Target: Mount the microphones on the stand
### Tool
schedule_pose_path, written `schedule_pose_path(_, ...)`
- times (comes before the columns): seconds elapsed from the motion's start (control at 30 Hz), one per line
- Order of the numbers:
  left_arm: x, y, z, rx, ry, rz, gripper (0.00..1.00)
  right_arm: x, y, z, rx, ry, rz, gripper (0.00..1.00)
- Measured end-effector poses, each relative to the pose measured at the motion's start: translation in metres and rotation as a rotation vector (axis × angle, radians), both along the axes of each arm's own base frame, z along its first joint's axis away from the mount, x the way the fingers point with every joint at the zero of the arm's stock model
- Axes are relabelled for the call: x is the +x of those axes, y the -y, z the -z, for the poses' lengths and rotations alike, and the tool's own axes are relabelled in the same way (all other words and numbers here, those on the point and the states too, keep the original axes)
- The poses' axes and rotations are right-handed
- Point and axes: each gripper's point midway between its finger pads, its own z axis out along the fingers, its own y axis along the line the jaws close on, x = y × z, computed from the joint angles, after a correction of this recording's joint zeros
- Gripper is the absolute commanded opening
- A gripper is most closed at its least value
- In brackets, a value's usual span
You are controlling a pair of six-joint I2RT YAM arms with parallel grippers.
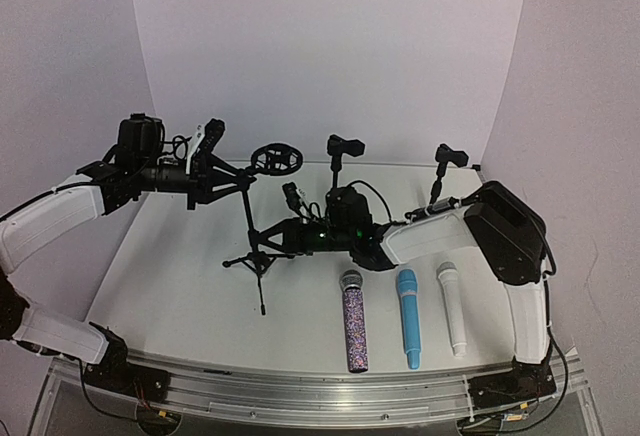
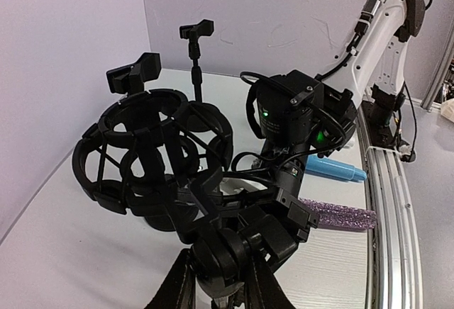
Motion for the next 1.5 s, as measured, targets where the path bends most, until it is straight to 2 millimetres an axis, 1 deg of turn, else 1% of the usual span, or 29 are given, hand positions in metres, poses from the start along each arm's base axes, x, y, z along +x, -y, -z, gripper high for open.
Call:
schedule_pose_path(0.13, 0.002, 0.001, -0.001, -0.009, 0.019, -0.001, 0.0, 0.006, 0.001, -0.004, 0.029, -0.185, 0.035, 0.0)
schedule_pose_path(0.3, 0.008, -0.002, -0.002, -0.017, 0.039, -0.019, 0.0, 0.014, -0.006, -0.004, 0.08, -0.421, 0.074, 0.0)
schedule_pose_path(0.63, 0.012, -0.002, 0.0, -0.019, 0.021, -0.033, 0.0, 0.017, -0.004, -0.004, 0.18, -0.783, 0.179, 0.0)
schedule_pose_path(0.67, 0.013, -0.002, 0.0, -0.019, 0.017, -0.037, 0.0, 0.018, -0.004, -0.004, 0.19, -0.806, 0.189, 0.03)
schedule_pose_path(0.7, 0.013, -0.003, 0.001, -0.019, 0.014, -0.04, 0.0, 0.018, -0.004, -0.004, 0.201, -0.829, 0.201, 0.11)
schedule_pose_path(0.8, 0.015, -0.003, 0.002, -0.017, 0.003, -0.05, 0.0, 0.018, -0.003, -0.002, 0.236, -0.897, 0.23, 0.43)
schedule_pose_path(0.83, 0.015, -0.003, 0.002, -0.018, -0.001, -0.051, 0.0, 0.019, -0.003, -0.002, 0.243, -0.911, 0.242, 0.51)
schedule_pose_path(0.87, 0.015, -0.003, 0.002, -0.018, -0.004, -0.05, 0.0, 0.02, -0.002, -0.001, 0.248, -0.926, 0.254, 0.64)
schedule_pose_path(0.9, 0.014, -0.003, 0.001, -0.018, -0.007, -0.049, 0.0, 0.023, -0.001, 0.0, 0.252, -0.937, 0.268, 0.74)
schedule_pose_path(0.93, 0.014, -0.002, 0.001, -0.016, -0.014, -0.049, 0.0, 0.024, 0.0, 0.0, 0.254, -0.94, 0.276, 0.82)
schedule_pose_path(0.97, 0.013, -0.002, 0.001, -0.014, -0.022, -0.048, 0.0, 0.026, 0.001, 0.0, 0.256, -0.94, 0.281, 0.87)
schedule_pose_path(1.07, 0.013, -0.002, 0.001, -0.01, -0.037, -0.051, 0.0, 0.03, 0.003, 0.002, 0.256, -0.919, 0.292, 0.9)
schedule_pose_path(1.13, 0.014, -0.002, 0.0, -0.008, -0.044, -0.054, 0.0, 0.029, 0.007, 0.007, 0.238, -0.896, 0.297, 0.9)
schedule_pose_path(1.27, 0.015, -0.003, 0.0, -0.005, -0.055, -0.067, 0.0, 0.021, 0.018, 0.025, 0.155, -0.848, 0.318, 0.9)
schedule_pose_path(1.33, 0.016, -0.003, 0.0, -0.006, -0.06, -0.073, 0.0, 0.015, 0.026, 0.03, 0.107, -0.814, 0.326, 0.89)
schedule_pose_path(1.4, 0.017, -0.004, 0.0, -0.006, -0.064, -0.08, 0.0, 0.01, 0.032, 0.027, 0.064, -0.764, 0.323, 0.88)
schedule_pose_path(1.5, 0.018, -0.004, 0.0, -0.007, -0.069, -0.087, 0.0, 0.003, 0.04, 0.013, -0.026, -0.63, 0.3, 0.87)
